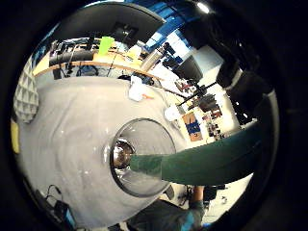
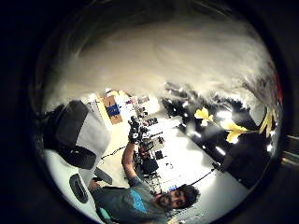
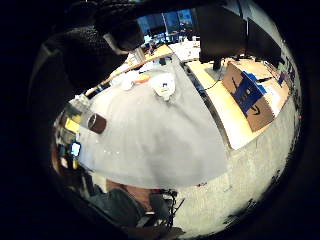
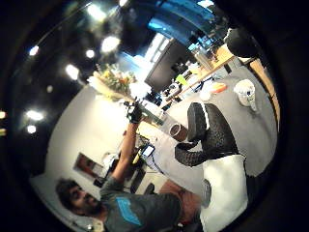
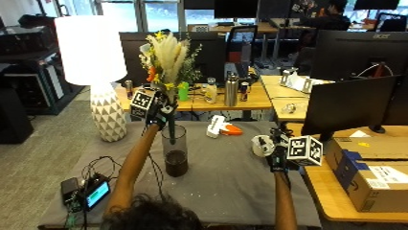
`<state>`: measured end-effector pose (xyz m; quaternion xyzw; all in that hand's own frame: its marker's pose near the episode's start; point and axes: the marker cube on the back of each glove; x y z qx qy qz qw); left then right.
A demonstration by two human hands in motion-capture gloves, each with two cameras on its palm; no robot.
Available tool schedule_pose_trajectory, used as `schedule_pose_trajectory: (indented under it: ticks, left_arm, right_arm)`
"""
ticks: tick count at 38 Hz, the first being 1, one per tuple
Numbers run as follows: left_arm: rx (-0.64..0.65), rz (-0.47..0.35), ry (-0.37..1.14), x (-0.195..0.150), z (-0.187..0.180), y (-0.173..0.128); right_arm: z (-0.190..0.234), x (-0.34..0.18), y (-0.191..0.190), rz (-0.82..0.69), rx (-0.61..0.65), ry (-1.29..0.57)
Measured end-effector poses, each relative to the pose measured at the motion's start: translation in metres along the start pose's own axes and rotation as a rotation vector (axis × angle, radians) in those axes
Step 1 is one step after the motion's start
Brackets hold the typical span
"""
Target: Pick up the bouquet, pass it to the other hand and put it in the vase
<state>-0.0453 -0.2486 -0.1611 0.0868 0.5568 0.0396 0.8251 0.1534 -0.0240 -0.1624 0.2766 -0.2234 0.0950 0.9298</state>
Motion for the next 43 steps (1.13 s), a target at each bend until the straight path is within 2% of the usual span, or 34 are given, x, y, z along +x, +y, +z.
schedule_pose_trajectory:
  ticks: [10,13,21,29,37,43]
  left_arm:
    - [-0.026,-0.001,-0.014,-0.009,0.011,-0.001]
    - [-0.055,-0.033,-0.051,0.000,0.010,0.008]
    - [-0.114,-0.116,-0.218,-0.021,-0.010,0.020]
    - [-0.056,-0.044,-0.244,-0.040,-0.048,0.038]
    - [0.000,-0.030,-0.254,-0.025,-0.070,0.078]
    - [0.013,-0.003,-0.271,-0.029,-0.080,0.092]
  right_arm:
    - [-0.015,-0.006,0.004,-0.014,0.024,0.006]
    - [-0.018,-0.006,0.005,-0.011,0.033,0.003]
    - [-0.012,-0.006,0.008,-0.015,0.030,-0.012]
    - [-0.001,-0.012,0.008,-0.025,0.009,-0.017]
    - [0.007,-0.028,0.011,-0.050,-0.005,-0.024]
    - [0.013,-0.035,0.014,-0.065,-0.016,-0.027]
